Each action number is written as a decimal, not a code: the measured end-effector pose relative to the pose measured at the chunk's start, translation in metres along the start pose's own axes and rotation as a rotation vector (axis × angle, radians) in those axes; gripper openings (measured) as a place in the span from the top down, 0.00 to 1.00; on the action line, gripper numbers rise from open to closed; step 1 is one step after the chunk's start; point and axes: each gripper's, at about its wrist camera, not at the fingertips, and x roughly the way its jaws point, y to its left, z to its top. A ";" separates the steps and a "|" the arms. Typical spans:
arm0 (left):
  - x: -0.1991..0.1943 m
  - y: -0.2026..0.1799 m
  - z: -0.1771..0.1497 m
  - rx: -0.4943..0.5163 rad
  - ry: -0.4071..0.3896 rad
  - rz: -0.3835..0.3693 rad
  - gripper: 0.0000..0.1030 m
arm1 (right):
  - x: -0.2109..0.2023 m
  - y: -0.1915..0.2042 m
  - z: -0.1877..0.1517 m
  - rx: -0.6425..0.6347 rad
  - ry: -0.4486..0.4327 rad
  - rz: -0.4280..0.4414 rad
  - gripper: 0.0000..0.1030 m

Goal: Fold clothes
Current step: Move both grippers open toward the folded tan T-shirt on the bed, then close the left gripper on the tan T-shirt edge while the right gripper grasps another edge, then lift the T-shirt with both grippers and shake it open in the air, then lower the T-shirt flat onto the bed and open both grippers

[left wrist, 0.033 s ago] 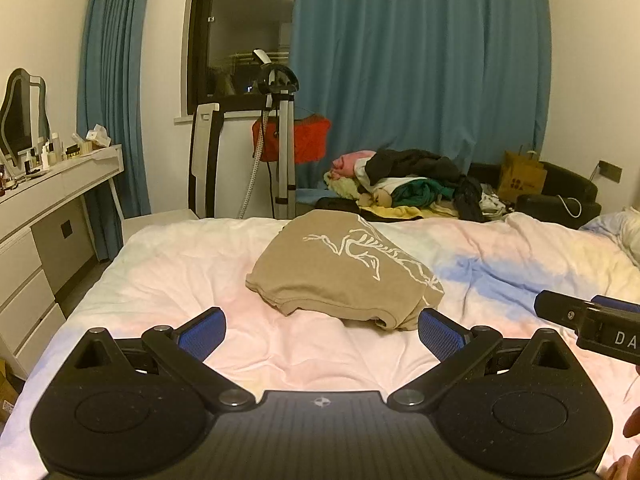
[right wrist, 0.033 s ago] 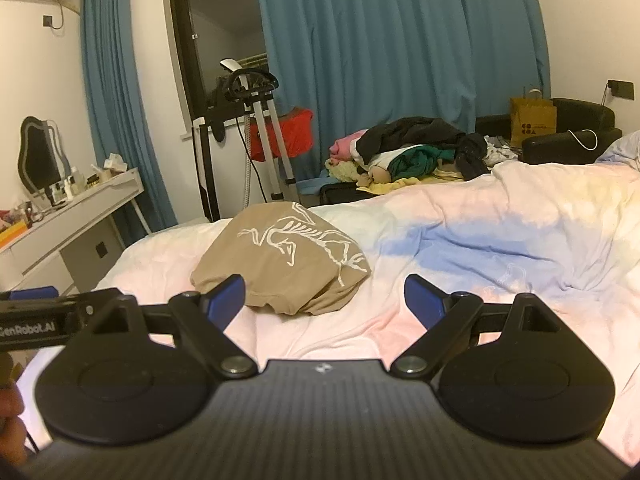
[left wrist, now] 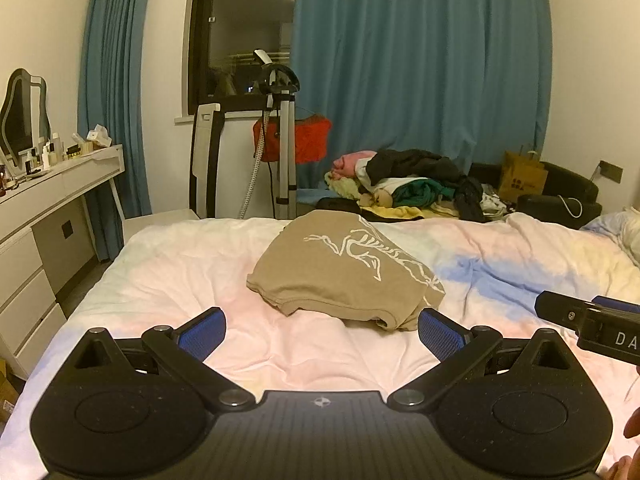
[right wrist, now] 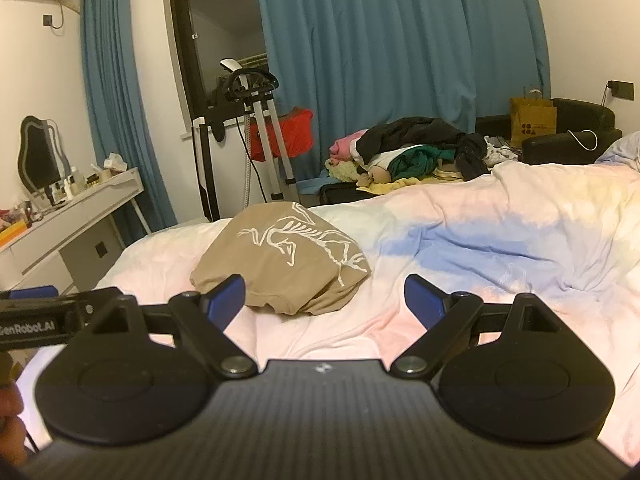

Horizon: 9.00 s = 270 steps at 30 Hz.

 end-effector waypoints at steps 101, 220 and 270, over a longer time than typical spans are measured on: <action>0.235 0.119 0.018 -0.071 -0.151 -0.362 0.98 | 0.264 0.094 -0.032 -0.202 0.060 -0.331 0.16; 0.114 0.057 0.317 -0.148 -0.431 0.071 0.14 | 0.061 0.005 0.348 -0.105 -0.377 -0.094 0.32; 0.169 0.160 0.075 -0.459 0.071 -0.012 0.06 | 0.110 -0.023 0.069 0.134 0.063 0.041 0.27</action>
